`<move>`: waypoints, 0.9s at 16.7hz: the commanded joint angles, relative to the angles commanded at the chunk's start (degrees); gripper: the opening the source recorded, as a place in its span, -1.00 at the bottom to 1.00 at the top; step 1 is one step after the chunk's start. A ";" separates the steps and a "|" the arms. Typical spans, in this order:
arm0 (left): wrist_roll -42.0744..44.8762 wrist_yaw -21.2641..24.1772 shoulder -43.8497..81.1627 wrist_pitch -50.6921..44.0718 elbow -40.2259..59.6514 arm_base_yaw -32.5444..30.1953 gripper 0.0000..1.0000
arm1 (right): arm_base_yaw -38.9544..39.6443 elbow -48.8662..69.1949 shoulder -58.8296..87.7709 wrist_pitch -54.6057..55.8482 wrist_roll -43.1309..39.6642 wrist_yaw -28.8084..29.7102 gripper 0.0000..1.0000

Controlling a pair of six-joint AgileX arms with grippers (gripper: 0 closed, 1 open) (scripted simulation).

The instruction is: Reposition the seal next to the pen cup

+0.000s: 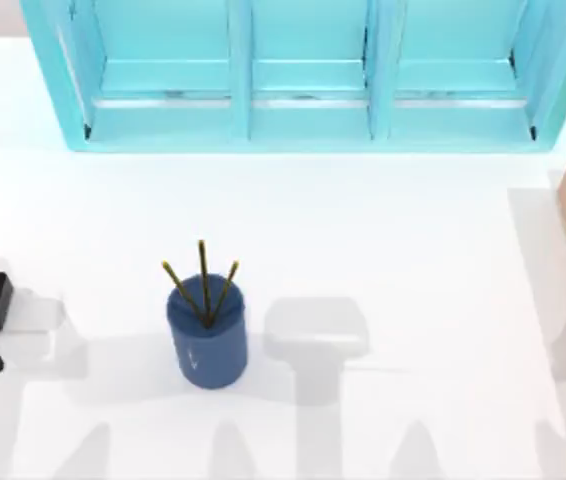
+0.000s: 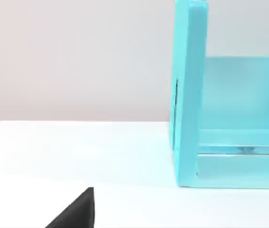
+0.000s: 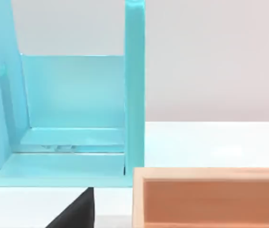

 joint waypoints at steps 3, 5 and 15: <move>0.04 -0.04 0.60 -0.56 0.59 0.06 1.00 | 0.00 0.00 0.00 0.00 0.00 0.00 1.00; 0.23 -0.13 3.61 -3.28 3.58 0.30 1.00 | 0.00 0.00 0.00 0.00 0.00 0.00 1.00; 2.52 -0.02 50.93 -37.12 43.63 1.87 1.00 | 0.00 0.00 0.00 0.00 0.00 0.00 1.00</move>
